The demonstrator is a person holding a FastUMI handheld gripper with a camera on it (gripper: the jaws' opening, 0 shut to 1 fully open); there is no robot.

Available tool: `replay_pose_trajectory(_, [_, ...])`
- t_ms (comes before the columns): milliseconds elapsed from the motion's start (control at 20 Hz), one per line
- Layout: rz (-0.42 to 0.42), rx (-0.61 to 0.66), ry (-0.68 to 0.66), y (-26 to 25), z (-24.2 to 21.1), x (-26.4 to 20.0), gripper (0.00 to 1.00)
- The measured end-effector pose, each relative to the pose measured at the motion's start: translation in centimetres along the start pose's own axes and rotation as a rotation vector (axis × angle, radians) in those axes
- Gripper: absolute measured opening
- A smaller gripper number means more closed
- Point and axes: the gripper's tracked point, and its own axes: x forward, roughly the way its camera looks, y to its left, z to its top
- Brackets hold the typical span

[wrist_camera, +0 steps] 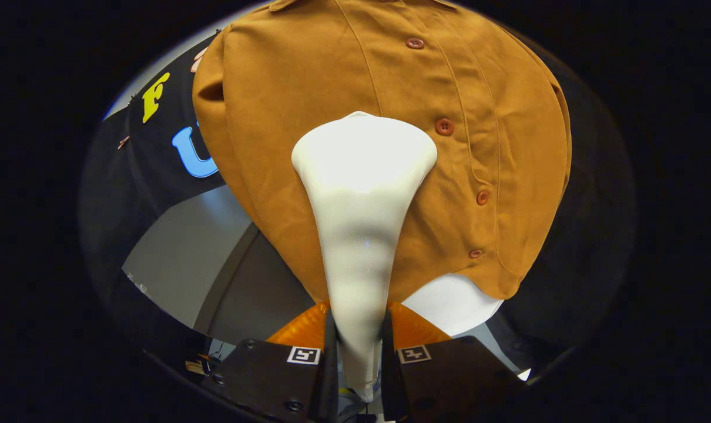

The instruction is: Iron the clothes twice with a garment steamer, once on the left side and once on the right side.

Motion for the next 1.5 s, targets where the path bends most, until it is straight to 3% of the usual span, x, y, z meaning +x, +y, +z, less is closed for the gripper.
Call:
replay_pose_trajectory(400, [-0.028,0.047,0.129,-1.0,-5.1,0.0,0.33])
replay_pose_trajectory(650, [-0.021,0.039,0.078,-0.5,-4.5,-2.6,0.33])
replay_pose_trajectory(900, [-0.054,0.025,-0.075,-1.8,1.1,-7.4,0.33])
replay_pose_trajectory(1200, [-0.093,0.005,-0.288,-2.8,11.9,-11.0,0.33])
replay_pose_trajectory(1500, [-0.131,-0.006,-0.387,-7.3,18.6,-13.2,0.33])
